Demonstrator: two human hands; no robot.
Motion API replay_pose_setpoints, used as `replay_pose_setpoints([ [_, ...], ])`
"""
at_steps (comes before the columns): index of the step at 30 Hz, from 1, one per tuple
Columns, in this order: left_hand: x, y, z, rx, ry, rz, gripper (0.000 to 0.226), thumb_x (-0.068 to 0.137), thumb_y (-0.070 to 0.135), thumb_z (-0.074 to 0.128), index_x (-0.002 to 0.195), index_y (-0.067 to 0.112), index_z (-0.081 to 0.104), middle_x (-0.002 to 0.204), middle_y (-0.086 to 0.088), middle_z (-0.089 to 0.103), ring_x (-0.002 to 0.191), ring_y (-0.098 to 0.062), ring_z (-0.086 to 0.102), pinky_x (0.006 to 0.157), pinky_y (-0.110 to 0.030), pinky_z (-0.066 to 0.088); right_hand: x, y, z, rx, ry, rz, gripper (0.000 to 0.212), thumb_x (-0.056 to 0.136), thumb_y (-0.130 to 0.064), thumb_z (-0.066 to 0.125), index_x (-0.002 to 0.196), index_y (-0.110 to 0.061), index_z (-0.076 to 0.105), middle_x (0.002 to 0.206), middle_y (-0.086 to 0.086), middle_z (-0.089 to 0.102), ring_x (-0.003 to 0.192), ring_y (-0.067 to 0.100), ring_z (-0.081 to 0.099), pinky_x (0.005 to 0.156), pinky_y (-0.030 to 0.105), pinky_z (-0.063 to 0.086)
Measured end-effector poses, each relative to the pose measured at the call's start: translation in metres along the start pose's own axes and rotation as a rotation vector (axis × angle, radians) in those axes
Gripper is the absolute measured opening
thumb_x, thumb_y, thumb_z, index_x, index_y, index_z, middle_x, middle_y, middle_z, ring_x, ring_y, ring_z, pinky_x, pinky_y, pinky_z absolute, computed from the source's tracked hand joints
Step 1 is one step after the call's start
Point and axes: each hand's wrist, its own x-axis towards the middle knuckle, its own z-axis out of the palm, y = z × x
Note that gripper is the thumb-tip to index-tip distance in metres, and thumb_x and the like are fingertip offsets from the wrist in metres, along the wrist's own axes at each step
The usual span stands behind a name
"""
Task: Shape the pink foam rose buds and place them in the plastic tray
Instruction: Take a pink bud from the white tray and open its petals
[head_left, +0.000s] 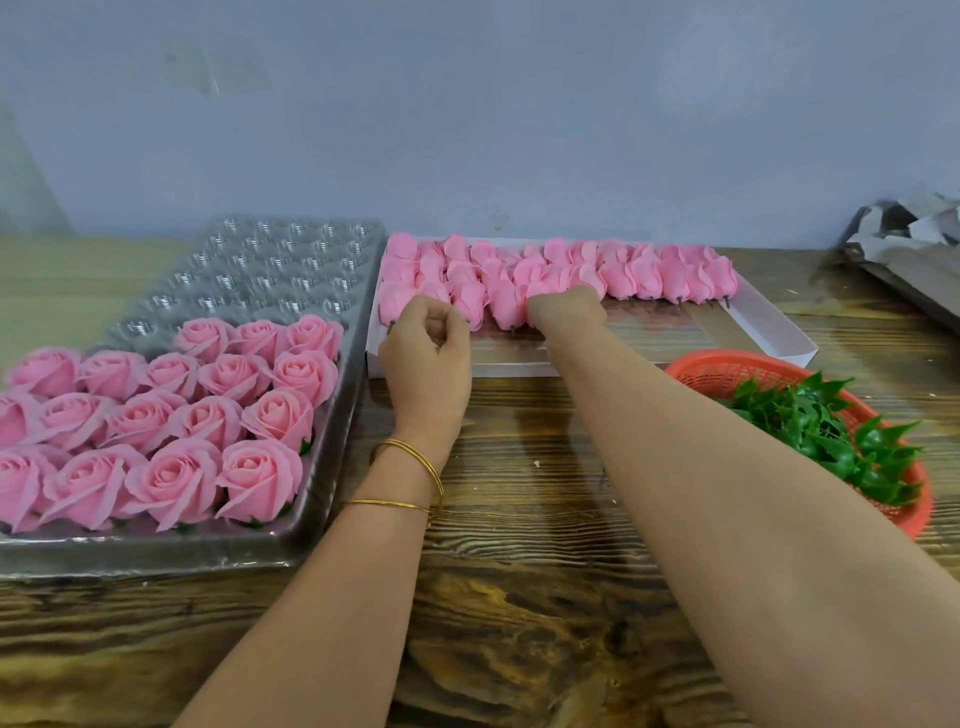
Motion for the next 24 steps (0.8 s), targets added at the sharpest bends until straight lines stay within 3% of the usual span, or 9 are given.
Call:
replay_pose_setpoints([
  [3, 0.0, 0.0, -0.001, 0.0, -0.009, -0.008, 0.011, 0.09, 0.009, 0.058, 0.079, 0.012, 0.06, 0.067, 0.0, 0.061, 0.069, -0.021, 0.062, 0.067, -0.044, 0.055, 0.002, 0.001, 0.001, -0.005, -0.012, -0.014, 0.046, 0.085, -0.02, 0.061, 0.128, -0.009, 0.05, 0.116, 0.008, 0.057, 0.101, 0.025, 0.056, 0.098, 0.038, 0.048],
  [6, 0.0, 0.0, -0.001, -0.004, -0.012, -0.012, 0.013, 0.09, 0.009, 0.058, 0.078, 0.014, 0.058, 0.067, -0.001, 0.06, 0.069, -0.023, 0.062, 0.066, -0.046, 0.056, 0.003, 0.001, 0.003, -0.045, 0.007, -0.015, 0.048, 0.086, -0.019, 0.061, 0.13, -0.008, 0.046, 0.126, 0.01, 0.057, 0.114, 0.026, 0.057, 0.101, 0.039, 0.047],
  [14, -0.001, 0.0, -0.002, 0.012, -0.009, 0.033, 0.014, 0.089, 0.007, 0.059, 0.077, 0.014, 0.059, 0.066, 0.005, 0.058, 0.068, -0.017, 0.06, 0.064, -0.027, 0.049, 0.005, 0.006, 0.008, -0.001, 0.036, -0.031, 0.025, 0.084, -0.016, 0.061, 0.1, -0.014, 0.042, 0.121, 0.013, 0.057, 0.113, 0.031, 0.056, 0.1, 0.043, 0.048],
  [21, -0.001, -0.001, -0.003, 0.013, -0.002, 0.036, 0.016, 0.088, 0.007, 0.06, 0.075, 0.016, 0.058, 0.064, 0.011, 0.055, 0.062, -0.005, 0.055, 0.058, -0.01, 0.041, 0.003, 0.01, 0.007, 0.062, 0.086, -0.064, 0.036, 0.091, -0.027, 0.055, 0.12, -0.007, 0.053, 0.123, 0.014, 0.058, 0.114, 0.033, 0.056, 0.1, 0.044, 0.047],
  [24, 0.0, -0.001, -0.003, 0.009, -0.003, 0.02, 0.014, 0.089, 0.008, 0.059, 0.076, 0.015, 0.059, 0.064, 0.008, 0.058, 0.064, -0.012, 0.059, 0.061, -0.021, 0.048, 0.004, 0.01, 0.002, 0.071, 0.132, -0.089, 0.036, 0.089, -0.025, 0.058, 0.119, -0.006, 0.053, 0.121, 0.015, 0.059, 0.109, 0.034, 0.059, 0.096, 0.045, 0.051],
])
